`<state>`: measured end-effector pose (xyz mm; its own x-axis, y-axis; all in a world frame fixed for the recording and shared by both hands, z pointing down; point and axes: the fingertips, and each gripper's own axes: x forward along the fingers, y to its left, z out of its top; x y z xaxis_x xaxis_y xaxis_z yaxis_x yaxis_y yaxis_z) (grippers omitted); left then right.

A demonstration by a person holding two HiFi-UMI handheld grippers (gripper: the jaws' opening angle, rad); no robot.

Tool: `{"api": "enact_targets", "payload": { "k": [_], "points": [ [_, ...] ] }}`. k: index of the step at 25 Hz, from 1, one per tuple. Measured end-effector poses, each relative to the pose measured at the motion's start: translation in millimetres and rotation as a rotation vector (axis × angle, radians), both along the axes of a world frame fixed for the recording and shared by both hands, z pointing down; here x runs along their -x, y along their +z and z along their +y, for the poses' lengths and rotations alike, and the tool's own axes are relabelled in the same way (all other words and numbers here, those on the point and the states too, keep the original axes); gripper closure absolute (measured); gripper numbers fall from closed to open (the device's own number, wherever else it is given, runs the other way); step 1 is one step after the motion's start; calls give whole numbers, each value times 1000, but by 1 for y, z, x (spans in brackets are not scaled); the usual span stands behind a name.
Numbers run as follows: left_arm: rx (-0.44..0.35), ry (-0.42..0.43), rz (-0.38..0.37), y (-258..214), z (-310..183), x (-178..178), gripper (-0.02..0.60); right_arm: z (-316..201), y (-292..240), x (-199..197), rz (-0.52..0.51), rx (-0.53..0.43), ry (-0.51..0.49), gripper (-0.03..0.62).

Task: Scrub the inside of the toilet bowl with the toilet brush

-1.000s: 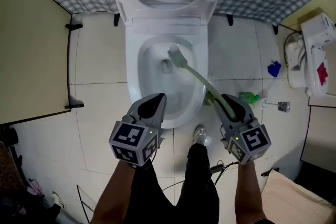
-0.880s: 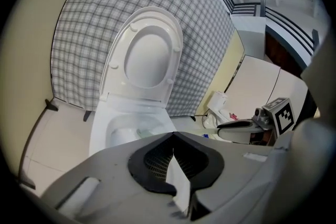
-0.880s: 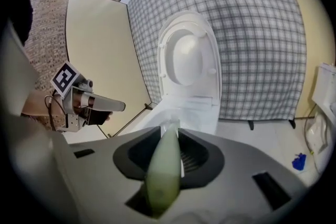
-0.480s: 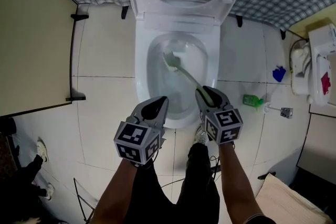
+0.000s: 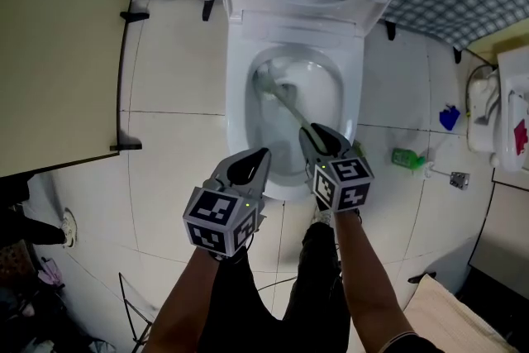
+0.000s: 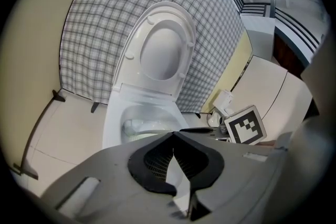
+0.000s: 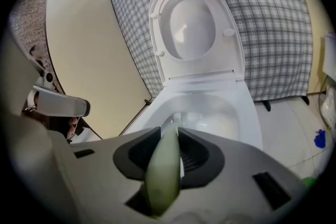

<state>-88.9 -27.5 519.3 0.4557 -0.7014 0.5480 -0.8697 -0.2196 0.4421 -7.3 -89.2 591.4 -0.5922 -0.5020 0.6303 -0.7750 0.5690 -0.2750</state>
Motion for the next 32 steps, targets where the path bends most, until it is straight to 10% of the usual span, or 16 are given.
{"api": "enact_targets", "payload": {
  "k": [32],
  "points": [
    [95,16,24,31,46,-22,575,164,-38,-48,159,177,-324,474]
  ]
}}
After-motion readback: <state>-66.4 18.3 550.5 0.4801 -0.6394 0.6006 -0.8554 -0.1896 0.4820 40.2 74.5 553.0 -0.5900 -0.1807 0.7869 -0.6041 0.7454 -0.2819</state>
